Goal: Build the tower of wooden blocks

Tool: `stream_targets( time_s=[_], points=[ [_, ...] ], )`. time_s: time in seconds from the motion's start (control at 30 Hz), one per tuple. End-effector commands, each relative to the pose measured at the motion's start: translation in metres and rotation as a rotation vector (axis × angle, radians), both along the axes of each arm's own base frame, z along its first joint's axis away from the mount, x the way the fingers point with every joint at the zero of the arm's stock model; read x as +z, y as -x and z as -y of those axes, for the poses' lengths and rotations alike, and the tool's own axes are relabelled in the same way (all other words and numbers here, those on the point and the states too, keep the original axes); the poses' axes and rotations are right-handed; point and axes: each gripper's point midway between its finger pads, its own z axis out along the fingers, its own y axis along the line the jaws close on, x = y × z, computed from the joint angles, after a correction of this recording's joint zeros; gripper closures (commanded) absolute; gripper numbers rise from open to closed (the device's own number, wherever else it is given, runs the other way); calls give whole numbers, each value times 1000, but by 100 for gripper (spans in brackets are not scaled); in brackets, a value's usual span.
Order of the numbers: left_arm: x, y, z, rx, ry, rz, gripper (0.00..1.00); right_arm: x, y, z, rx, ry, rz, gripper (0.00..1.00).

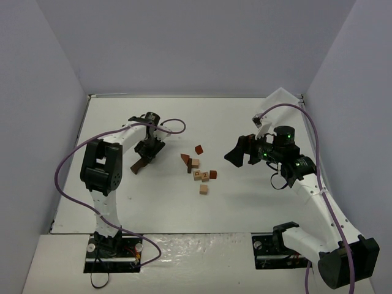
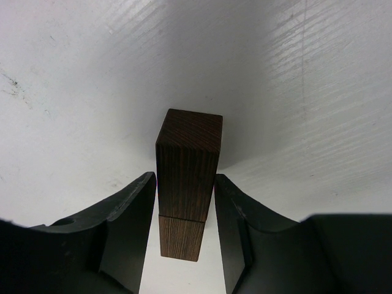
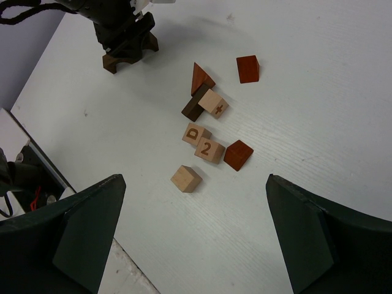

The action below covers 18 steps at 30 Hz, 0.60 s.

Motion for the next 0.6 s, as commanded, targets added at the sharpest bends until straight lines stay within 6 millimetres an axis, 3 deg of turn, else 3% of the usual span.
stream_targets(
  time_s=[0.0,0.17,0.27,0.33,0.47,0.57],
  points=[
    [32,-5,-1,27,29,81,60,14,-4,-3,23,-21,65,3],
    [40,-6,3,43,53,98,59,15,-5,-3,24,-19,68,3],
    [51,-11,4,57,64,130,52,16,-5,-3,22,-19,71,3],
    [67,-16,8,70,84,174,38,17,-6,-3,18,-17,76,3],
    [104,-24,17,135,145,267,31,20,-7,-1,3,-15,83,3],
    [142,-21,41,214,233,351,31,24,-11,4,-38,-7,95,3]
  ],
)
